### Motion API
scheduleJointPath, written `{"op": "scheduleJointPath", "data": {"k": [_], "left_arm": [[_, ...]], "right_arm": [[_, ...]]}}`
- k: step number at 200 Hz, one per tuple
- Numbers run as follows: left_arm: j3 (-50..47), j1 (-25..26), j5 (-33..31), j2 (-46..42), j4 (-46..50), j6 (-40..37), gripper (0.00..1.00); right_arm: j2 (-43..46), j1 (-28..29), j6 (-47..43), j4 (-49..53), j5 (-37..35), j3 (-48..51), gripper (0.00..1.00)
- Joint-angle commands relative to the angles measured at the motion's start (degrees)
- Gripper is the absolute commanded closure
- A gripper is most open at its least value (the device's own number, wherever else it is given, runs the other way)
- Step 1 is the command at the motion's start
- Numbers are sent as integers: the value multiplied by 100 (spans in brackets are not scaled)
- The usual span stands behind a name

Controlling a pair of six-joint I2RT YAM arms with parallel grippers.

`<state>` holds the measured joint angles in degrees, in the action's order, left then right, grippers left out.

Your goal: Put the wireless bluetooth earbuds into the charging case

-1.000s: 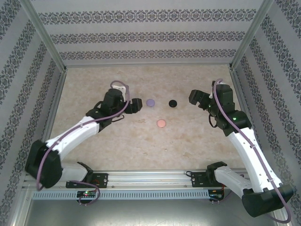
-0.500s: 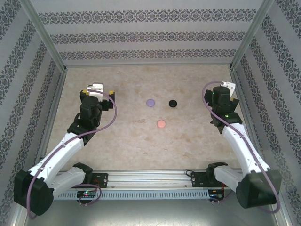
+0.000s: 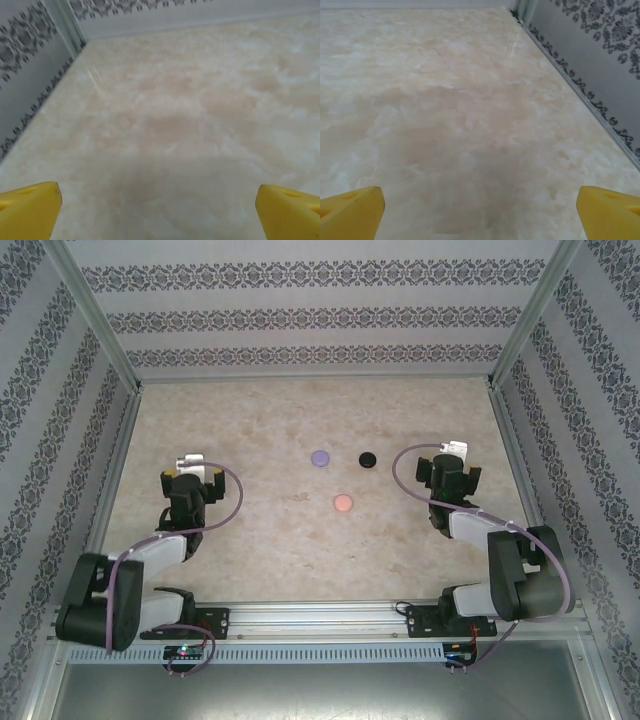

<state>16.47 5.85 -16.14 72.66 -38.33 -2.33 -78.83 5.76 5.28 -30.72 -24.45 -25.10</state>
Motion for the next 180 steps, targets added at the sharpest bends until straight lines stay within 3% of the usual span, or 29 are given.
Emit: {"op": "scheduleJointPath", "data": {"k": [1,11,26,38,45,61,91,137,180], "left_arm": [[-173,-142,378,645,-1706,210,1],[-97,-165,567,951,-1890,185,1],[29,-212,901,1385,-1992,109,1],[91,-233,1100,1729,-2282,32,1],[182,-277,1224,1687,-1995,38,1],[384,-387,1812,1677,-1600,-67,1],[730,-792,2439,1700,-950,231,1],[743,-645,1964,1669,-879,224,1],[752,-657,1983,1672,-860,233,1]], "right_arm": [[-225,8,-356,-1610,521,334,2],[-424,11,-400,-2321,622,506,2],[-326,-101,-372,-2039,1007,506,2],[-722,-150,-435,-2695,1248,732,2],[-938,-145,-449,-3113,1288,766,2],[-703,-207,-462,-2173,1573,489,2],[-767,-466,-273,-1963,1975,271,2],[-740,-374,-349,-2100,1794,351,2],[-767,-347,-356,-2099,1768,327,2]]}}
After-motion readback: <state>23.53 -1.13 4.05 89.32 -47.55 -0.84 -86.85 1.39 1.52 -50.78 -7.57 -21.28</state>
